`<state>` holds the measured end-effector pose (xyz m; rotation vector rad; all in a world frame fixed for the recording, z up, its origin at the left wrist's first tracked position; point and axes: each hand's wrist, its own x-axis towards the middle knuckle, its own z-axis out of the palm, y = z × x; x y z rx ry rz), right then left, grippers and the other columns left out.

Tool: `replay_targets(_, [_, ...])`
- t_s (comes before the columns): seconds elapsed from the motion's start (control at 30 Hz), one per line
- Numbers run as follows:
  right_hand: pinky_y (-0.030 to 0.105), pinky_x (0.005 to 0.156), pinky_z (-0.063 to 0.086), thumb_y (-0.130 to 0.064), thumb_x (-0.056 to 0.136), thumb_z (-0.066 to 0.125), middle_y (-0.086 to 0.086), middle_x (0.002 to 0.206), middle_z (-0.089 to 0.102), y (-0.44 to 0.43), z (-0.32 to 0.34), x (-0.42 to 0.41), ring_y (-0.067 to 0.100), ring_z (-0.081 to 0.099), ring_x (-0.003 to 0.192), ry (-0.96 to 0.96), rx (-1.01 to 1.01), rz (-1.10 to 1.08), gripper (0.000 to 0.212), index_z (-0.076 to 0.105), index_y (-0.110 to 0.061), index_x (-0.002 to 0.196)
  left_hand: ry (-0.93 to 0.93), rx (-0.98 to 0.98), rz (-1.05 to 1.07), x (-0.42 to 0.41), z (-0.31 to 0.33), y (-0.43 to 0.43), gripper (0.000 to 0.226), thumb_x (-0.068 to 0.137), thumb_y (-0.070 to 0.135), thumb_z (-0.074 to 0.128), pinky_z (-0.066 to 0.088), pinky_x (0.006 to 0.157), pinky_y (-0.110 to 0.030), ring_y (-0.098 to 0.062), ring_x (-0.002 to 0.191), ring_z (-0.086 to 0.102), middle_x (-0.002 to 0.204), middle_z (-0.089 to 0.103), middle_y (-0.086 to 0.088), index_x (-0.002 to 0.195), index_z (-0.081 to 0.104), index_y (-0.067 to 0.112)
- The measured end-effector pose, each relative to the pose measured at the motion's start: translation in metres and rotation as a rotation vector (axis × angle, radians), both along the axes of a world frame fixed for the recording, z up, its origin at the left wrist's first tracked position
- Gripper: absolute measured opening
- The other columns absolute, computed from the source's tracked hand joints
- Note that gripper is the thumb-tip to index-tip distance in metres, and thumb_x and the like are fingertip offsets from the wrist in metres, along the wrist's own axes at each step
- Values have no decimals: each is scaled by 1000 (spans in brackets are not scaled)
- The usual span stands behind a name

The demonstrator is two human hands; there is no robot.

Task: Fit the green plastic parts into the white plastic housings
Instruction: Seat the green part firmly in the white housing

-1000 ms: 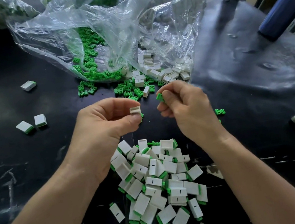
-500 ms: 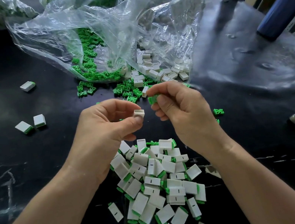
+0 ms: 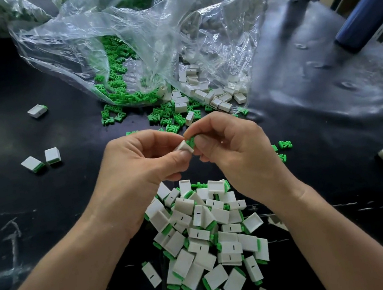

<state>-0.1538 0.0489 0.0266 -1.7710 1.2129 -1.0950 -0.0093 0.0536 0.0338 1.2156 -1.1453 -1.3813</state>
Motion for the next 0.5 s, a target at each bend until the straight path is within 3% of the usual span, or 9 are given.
replay_targets(0.13, [41, 66, 52, -6, 84, 58, -1, 72, 63, 0, 0, -4, 17, 59, 67, 36, -14, 6, 14, 66, -17, 87, -31, -8, -10, 0, 0, 1, 10, 64, 4, 72, 51, 49, -17, -9, 49, 60, 56, 67, -3, 69, 70, 12])
replay_targets(0.3, [44, 69, 54, -2, 84, 62, 4, 73, 65, -3, 1, -5, 19, 63, 67, 8, 27, -5, 26, 59, -27, 81, -21, -17, -20, 1, -1, 0, 9, 63, 4, 72, 50, 48, -17, -8, 48, 59, 55, 66, -4, 67, 70, 12])
replay_targets(0.5, [32, 67, 54, -3, 81, 65, -10, 69, 62, -2, -1, -4, 8, 59, 65, 12, -39, -46, 15, 65, -19, 81, -21, 13, -58, -2, -2, 1, 4, 72, 7, 66, 52, 50, -19, -14, 53, 65, 62, 68, -11, 73, 63, 8])
